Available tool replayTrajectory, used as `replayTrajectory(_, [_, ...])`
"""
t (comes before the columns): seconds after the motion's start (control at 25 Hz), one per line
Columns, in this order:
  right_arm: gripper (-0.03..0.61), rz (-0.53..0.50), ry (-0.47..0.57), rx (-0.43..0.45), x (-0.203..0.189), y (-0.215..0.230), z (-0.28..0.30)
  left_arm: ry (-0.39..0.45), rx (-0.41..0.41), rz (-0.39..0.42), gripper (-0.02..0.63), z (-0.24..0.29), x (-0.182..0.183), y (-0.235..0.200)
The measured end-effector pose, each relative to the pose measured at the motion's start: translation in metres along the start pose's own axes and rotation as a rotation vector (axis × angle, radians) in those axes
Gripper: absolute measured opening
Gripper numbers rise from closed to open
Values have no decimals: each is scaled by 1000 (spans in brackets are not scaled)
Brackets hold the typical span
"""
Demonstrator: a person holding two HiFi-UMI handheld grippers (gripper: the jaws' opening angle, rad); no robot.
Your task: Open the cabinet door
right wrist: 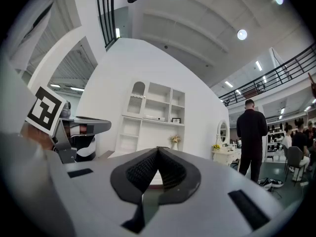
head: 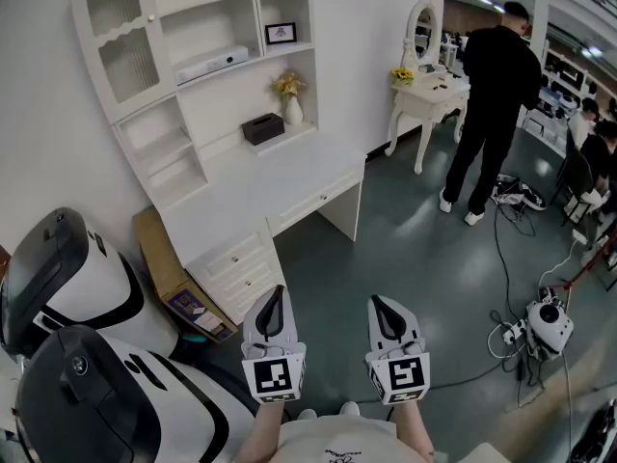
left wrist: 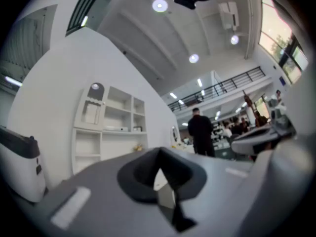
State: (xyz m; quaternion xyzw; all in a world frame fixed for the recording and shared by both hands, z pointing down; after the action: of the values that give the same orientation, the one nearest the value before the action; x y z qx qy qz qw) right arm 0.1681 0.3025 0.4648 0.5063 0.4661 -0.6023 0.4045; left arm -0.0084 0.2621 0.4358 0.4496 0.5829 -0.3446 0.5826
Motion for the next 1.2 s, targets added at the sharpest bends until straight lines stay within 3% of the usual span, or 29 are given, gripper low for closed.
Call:
replayTrajectory(0.8, [-3,36,47,30,-1,25,-6,-12,14,29,8,17,-7,19])
replayTrajectory(1.2, [-3,20,62,120,-7,30,10,-6,47,45,8,50,-12,26])
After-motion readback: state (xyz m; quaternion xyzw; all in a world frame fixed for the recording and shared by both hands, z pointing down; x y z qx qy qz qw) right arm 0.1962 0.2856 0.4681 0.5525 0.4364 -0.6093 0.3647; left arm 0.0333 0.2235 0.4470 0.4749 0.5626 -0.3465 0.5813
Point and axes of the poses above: the fingertips, and each gripper's own axes: z forward along the fingers, y to its right, x out of its top, the point moved 3 cm from there along -z, backward along the fingers, and after that the axes turned 5 degrees about -y, right-handed, at the moved point
